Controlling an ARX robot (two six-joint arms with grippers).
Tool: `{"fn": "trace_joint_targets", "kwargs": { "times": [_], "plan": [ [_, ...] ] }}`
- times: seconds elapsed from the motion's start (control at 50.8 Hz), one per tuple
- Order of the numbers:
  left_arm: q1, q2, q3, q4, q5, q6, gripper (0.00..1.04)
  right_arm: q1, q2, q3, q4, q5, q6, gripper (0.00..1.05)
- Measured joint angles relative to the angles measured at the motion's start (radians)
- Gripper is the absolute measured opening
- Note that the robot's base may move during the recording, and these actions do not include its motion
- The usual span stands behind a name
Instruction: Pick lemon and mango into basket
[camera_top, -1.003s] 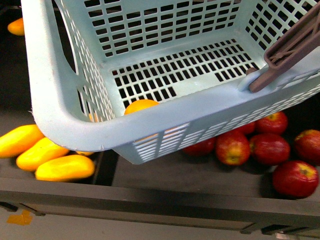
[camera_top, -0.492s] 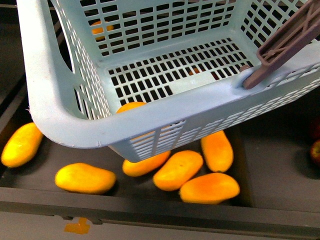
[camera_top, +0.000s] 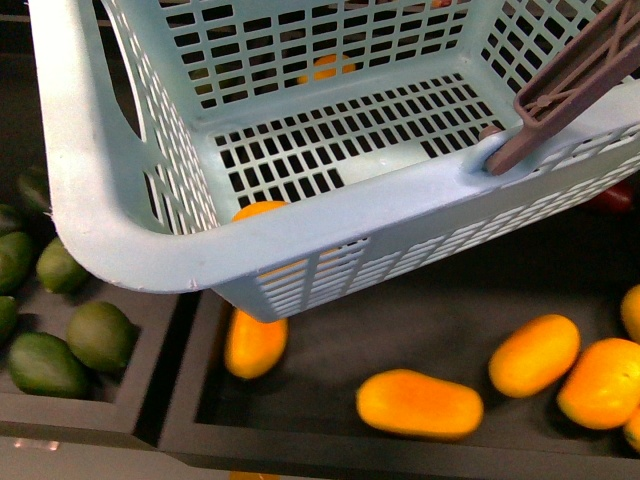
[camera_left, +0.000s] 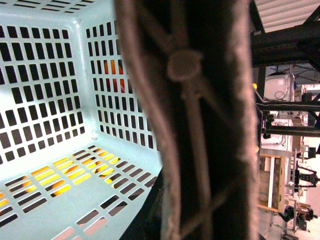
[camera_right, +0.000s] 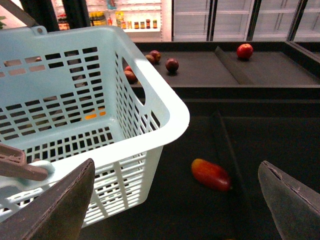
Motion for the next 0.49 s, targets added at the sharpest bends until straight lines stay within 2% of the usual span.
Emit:
{"fn": "trace_joint_targets", "kwargs": {
  "times": [0.216,0.334,0.433,0.452,0.492],
  "plan": [
    [0.007,0.0,0.0,0.0,0.002,0.0,0.05,0.0,0.0,0.0,0.0,-0.006,0.0,0.96],
    [0.019,-0.003,0.0,0.0,-0.031,0.012,0.05,0.0,0.002,0.0,0.0,-0.002,0.0,0.96],
    [0.014,-0.003,0.0,0.0,-0.01,0.013,0.05,0.0,0.0,0.0,0.0,-0.002,0.0,0.96],
    [0.012,-0.003,0.0,0.0,-0.004,0.008,0.05,0.004,0.003,0.002,-0.01,0.017,0.009,0.96],
    [0.01,-0.003,0.0,0.0,0.0,0.002,0.05,0.031,0.017,0.035,-0.114,0.132,0.05,0.96]
  ]
}}
